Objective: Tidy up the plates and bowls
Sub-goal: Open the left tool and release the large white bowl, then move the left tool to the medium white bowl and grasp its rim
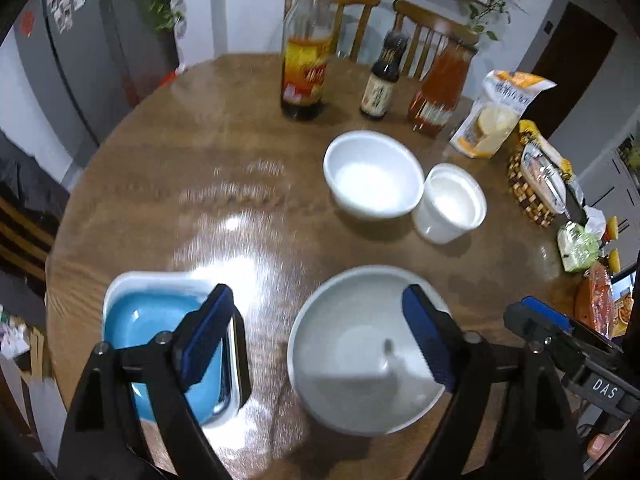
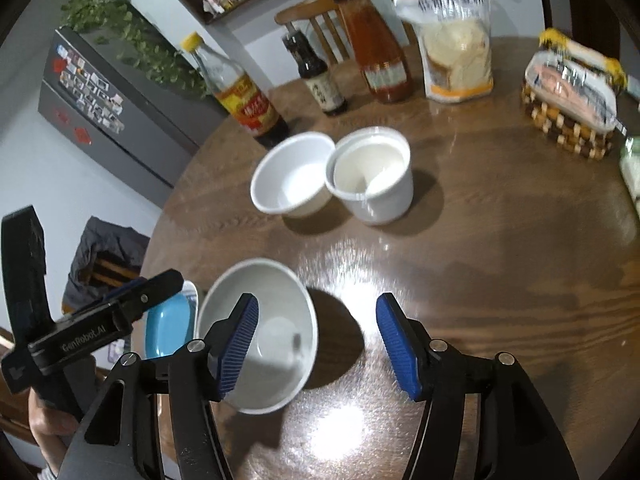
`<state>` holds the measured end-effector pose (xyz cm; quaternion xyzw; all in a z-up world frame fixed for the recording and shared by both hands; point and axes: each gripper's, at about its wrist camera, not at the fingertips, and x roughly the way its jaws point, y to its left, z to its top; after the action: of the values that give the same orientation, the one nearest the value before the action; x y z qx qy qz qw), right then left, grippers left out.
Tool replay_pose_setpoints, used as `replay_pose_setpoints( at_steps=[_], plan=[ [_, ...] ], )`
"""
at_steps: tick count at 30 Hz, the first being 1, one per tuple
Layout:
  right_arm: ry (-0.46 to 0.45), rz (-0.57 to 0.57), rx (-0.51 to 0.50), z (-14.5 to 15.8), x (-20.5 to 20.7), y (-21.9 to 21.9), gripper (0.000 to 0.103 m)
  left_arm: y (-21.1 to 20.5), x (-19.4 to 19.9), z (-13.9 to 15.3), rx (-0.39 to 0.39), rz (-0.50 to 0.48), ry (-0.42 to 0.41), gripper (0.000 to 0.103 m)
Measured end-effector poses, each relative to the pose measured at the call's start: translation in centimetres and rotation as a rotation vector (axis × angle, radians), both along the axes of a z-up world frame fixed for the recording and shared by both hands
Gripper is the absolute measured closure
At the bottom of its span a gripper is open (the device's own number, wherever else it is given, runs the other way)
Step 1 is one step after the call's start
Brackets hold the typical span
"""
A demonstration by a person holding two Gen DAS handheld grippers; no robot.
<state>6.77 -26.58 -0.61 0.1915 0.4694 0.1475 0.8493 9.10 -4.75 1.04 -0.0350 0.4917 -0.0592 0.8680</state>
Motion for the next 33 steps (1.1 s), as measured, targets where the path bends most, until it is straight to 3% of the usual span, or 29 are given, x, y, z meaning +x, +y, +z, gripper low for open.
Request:
replay_pose_setpoints(
  at_steps=[2, 7, 11, 20, 30, 33],
  plan=[
    [-0.029, -0.005, -0.008, 1.3, 0.3, -0.2, 0.037, -0.1, 0.7, 1.1, 0.004, -0.004, -0.022, 0.006],
    [-0.084, -0.007, -0.039, 4.2, 1.7, 0.0, 0.035, -0.4, 3.6, 3.7, 0.030, -0.009, -0.064, 0.005],
    [-0.108, -0.011, -0.059, 4.8, 3.0, 0.7, 0.022, -0.4, 6.4, 4.0, 0.036, -0.005, -0.074, 0.001],
    [0.021, -0.042, 0.000, -1.1, 4.7, 1.4, 0.022, -0.4, 10.6, -3.3, 0.055, 0.017, 0.076, 0.001],
    [0.095, -0.103, 0.043, -4.3, 5.5, 1.3, 0.022, -0.6, 14.3, -8.4, -0.002, 0.016, 0.148, 0.003],
    [0.110, -0.120, 0.039, -4.8, 5.6, 1.2, 0.022, -2.1, 14.9, -9.5, 0.005, -0.038, 0.165, 0.014]
  ],
)
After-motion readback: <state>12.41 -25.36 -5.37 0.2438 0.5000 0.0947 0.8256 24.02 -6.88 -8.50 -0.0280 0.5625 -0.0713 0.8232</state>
